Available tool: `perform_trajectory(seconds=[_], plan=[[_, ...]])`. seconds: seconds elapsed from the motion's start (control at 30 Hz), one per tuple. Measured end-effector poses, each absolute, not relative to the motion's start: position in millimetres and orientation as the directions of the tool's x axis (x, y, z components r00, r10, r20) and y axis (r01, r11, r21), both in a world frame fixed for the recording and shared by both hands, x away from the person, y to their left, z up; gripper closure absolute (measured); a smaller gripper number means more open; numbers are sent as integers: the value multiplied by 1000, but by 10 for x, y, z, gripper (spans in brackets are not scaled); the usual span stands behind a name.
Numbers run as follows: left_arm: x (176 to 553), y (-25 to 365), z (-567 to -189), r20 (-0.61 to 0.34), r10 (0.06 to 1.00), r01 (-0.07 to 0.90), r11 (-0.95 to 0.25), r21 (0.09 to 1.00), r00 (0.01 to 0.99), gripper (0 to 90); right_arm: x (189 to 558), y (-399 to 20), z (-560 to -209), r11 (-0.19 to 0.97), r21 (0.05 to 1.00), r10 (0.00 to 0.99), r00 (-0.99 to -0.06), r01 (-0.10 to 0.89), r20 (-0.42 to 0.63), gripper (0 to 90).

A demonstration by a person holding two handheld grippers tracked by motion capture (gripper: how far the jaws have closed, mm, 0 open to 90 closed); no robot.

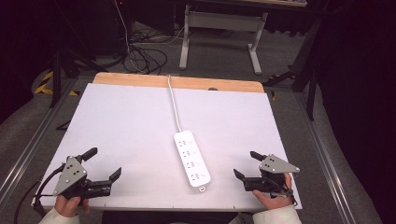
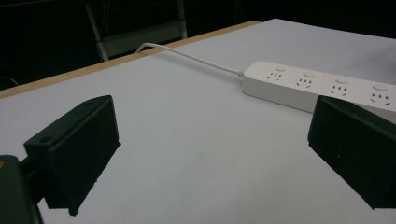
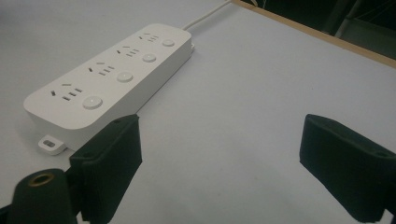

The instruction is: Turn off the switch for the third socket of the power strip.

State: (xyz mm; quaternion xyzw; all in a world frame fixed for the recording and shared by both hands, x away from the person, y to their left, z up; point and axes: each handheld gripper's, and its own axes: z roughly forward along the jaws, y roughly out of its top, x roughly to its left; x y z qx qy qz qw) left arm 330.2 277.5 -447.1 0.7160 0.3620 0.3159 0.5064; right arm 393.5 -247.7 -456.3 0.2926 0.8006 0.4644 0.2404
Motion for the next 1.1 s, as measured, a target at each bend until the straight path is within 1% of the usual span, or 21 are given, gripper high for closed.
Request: perform_trajectory(seconds=[0.83, 1.1], plan=[[3289, 2779, -4467, 87, 844, 199, -223, 954, 529, 23, 3926, -2475, -4530, 401, 887, 695, -706, 230, -132, 148], [3294, 2782, -4469, 90, 848, 201, -225, 953, 522, 22, 3963, -2408, -4455, 415, 876, 685, -717, 243, -126, 197]])
